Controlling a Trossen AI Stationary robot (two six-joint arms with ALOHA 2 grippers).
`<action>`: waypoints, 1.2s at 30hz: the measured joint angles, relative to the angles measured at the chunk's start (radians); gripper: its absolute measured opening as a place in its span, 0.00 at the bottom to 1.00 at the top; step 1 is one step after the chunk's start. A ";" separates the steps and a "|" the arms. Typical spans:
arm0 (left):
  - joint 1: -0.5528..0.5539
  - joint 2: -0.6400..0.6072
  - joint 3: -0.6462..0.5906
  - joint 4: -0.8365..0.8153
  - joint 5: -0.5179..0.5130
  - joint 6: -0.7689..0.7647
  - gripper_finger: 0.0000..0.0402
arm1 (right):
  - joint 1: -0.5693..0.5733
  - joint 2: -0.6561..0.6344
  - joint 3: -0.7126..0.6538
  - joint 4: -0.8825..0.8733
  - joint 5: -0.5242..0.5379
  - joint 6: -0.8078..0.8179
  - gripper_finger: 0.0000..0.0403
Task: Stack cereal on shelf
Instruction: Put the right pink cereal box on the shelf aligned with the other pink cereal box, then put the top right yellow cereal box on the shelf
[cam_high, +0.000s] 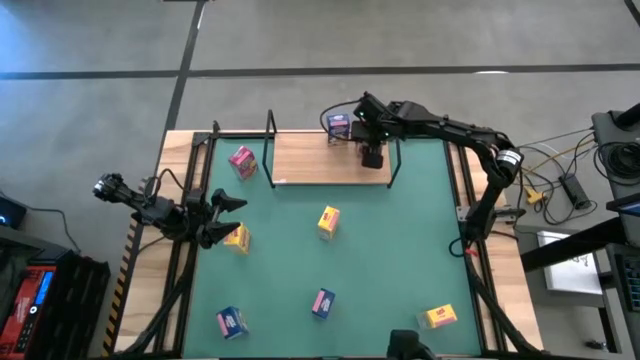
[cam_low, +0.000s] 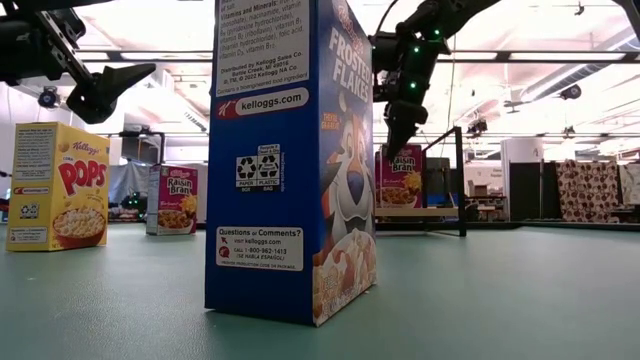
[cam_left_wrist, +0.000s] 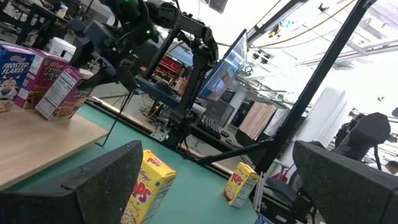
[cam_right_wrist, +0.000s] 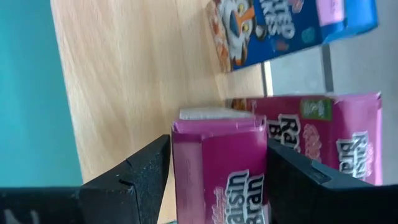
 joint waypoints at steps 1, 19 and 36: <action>0.000 0.000 0.000 0.000 0.000 0.000 0.99 | 0.000 0.000 0.000 -0.010 0.000 0.002 0.54; 0.000 0.000 0.000 0.000 0.000 0.000 0.99 | 0.000 -0.002 0.102 -0.040 0.014 0.017 0.54; 0.000 0.000 0.000 0.000 0.000 0.000 0.99 | 0.123 -0.002 0.266 -0.233 -0.182 0.325 0.54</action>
